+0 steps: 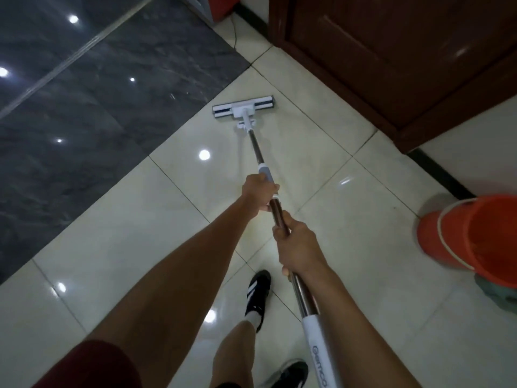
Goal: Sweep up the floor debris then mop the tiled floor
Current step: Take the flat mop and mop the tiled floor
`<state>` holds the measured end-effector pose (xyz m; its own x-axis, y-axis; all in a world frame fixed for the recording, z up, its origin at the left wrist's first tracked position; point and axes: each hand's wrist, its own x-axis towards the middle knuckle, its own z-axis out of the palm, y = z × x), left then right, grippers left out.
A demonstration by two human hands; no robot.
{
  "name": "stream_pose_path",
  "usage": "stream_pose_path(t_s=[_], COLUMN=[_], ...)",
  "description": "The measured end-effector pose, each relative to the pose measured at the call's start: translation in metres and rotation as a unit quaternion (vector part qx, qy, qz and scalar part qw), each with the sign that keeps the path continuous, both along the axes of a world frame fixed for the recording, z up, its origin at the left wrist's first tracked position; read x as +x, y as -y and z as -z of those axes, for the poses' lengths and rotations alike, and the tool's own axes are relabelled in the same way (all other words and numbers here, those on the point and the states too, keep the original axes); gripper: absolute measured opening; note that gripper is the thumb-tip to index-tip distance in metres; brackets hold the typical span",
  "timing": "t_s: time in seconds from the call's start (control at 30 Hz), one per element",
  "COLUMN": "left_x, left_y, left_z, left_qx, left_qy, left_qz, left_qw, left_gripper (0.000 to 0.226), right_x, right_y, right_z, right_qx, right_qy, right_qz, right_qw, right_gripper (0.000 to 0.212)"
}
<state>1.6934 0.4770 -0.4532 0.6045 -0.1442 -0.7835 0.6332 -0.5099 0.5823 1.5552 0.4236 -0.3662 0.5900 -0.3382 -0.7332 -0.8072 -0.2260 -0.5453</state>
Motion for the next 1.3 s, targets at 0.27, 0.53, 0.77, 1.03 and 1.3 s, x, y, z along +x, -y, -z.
stream_pose_path(t_s=[0.27,0.53,0.77,1.03,1.3], left_x=[0.133,0.114,0.045,-0.113,-0.327], left_y=[0.048,0.068,0.068,0.079,0.087], left_z=[0.038,0.044,0.030,0.016,0.006], left_qx=[0.003,0.017,0.025,0.052,0.053], left_qy=[0.050,0.031,0.026,0.001,-0.033], left_qz=[-0.041,0.024,0.089,0.178,0.181], left_qw=[0.998,0.999,0.995,0.983,0.982], left_gripper=[0.039,0.036,0.032,0.038,0.032], right_x=[0.128,0.097,0.021,-0.141,-0.354], right_y=[0.052,0.074,0.057,0.050,0.052], right_z=[0.038,0.038,0.031,0.011,-0.009], right_qx=[-0.021,0.025,0.042,0.023,0.029], right_qy=[0.011,-0.009,-0.002,0.004,-0.010], right_qz=[-0.037,0.005,0.054,0.065,0.073], right_qw=[0.999,1.000,0.998,0.998,0.997], right_gripper=[0.026,0.049,0.046,0.036,0.037])
